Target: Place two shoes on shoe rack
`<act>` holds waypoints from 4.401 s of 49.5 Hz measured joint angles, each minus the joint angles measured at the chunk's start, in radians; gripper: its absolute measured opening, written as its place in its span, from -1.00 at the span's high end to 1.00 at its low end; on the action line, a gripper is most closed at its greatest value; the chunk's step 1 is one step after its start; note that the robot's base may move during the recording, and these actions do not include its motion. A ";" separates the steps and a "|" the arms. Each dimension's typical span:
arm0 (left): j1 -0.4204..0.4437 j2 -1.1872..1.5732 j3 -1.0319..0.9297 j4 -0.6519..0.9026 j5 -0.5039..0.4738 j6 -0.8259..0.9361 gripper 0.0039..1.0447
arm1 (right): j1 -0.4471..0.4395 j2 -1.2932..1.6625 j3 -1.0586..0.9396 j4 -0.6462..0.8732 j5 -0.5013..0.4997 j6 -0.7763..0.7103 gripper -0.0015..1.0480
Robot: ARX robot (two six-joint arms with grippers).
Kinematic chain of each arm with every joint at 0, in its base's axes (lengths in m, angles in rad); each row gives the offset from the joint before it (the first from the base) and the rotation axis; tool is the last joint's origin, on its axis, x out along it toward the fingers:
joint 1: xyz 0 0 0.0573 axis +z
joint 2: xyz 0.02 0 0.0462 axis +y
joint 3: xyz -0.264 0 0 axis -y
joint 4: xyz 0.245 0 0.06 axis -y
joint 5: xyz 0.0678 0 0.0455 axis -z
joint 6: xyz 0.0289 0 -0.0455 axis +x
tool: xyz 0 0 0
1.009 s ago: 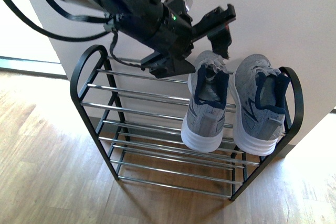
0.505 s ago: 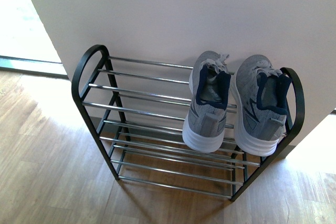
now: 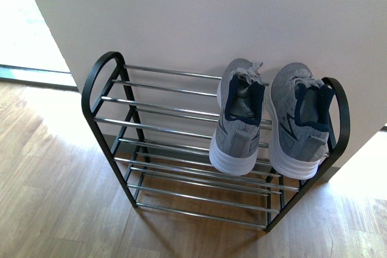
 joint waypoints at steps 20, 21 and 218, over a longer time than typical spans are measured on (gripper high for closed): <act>0.066 -0.226 -0.190 -0.035 0.072 0.006 0.98 | 0.000 0.000 0.000 0.000 0.000 0.000 -0.82; 0.066 -0.245 -0.201 -0.043 0.072 0.006 0.98 | 0.000 0.000 0.000 0.000 0.000 0.000 -0.82; 0.068 -1.287 -0.349 -0.931 0.073 0.008 -0.83 | 0.002 -0.001 0.000 -0.003 0.001 0.003 -0.82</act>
